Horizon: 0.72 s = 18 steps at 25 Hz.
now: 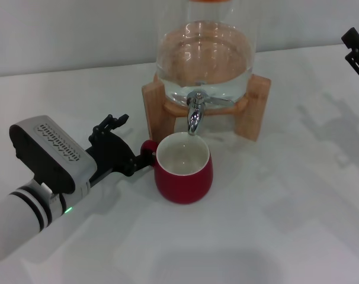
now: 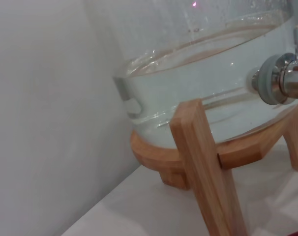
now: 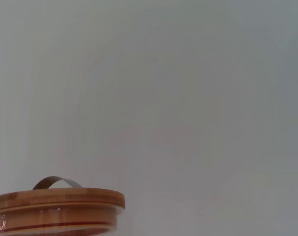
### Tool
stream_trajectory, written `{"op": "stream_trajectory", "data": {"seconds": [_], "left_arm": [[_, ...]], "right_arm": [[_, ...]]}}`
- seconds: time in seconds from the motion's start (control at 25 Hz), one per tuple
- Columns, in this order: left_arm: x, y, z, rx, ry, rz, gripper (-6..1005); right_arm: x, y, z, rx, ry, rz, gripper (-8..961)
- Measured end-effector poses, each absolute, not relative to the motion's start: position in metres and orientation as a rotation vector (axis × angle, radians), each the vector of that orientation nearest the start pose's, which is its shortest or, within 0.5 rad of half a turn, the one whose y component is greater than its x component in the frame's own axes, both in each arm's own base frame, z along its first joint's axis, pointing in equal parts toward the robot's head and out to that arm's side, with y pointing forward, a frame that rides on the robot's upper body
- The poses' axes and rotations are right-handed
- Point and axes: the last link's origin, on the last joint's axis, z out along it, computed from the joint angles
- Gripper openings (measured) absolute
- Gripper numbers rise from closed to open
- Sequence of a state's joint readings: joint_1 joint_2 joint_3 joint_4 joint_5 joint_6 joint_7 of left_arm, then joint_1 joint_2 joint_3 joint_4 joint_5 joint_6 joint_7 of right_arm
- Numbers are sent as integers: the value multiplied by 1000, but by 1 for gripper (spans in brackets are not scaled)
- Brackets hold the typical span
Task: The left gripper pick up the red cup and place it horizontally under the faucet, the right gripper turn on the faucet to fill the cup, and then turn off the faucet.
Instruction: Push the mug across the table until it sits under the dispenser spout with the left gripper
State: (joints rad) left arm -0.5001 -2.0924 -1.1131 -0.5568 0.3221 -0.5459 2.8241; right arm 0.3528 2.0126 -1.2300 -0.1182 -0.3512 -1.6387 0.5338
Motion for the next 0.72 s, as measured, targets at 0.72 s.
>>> {"op": "stream_trajectory", "data": {"seconds": [0.72], "left_arm": [[-229, 355, -117, -2347, -151, -380, 874]], "right_arm": [[317, 293, 59, -1590, 326, 1151, 777]]}}
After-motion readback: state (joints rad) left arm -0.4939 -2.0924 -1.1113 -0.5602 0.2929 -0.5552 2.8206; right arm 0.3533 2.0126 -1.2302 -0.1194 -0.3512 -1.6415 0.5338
